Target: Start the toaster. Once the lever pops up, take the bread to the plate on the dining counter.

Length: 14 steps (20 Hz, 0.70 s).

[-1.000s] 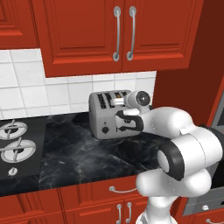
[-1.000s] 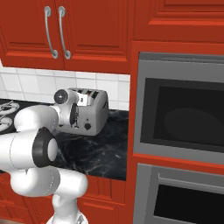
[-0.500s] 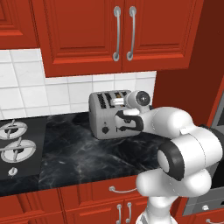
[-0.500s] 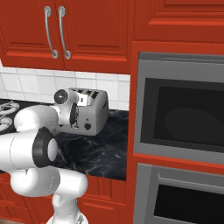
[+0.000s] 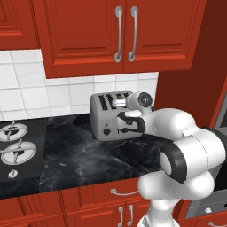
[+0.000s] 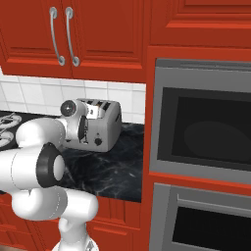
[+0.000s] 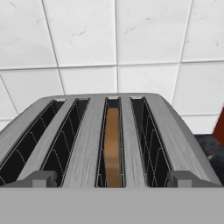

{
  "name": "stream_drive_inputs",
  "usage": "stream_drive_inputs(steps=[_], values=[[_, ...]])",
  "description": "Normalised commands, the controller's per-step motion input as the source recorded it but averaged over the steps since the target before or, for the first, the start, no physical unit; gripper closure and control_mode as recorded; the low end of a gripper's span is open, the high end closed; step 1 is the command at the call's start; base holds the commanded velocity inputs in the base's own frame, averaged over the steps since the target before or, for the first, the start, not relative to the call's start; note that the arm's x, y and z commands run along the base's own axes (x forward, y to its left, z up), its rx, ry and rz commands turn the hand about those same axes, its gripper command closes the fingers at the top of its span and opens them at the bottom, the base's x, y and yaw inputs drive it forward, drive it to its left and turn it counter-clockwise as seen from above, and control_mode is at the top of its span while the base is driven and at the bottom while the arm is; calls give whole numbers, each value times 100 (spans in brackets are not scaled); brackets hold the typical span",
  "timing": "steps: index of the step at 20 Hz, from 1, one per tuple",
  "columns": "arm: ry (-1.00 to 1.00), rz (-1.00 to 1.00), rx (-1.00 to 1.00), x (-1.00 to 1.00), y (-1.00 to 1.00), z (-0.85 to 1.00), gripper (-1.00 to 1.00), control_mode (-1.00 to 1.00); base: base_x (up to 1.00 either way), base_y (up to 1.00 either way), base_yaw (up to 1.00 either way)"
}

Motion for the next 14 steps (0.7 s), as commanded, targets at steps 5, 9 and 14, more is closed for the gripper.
stream_drive_inputs(steps=[5,9,14], values=[[0,0,0,0,0,0,-100,-100,0,0,0],[0,0,0,0,0,0,-100,-100,0,0,0],[0,0,0,0,0,0,-100,-100,0,0,0]])
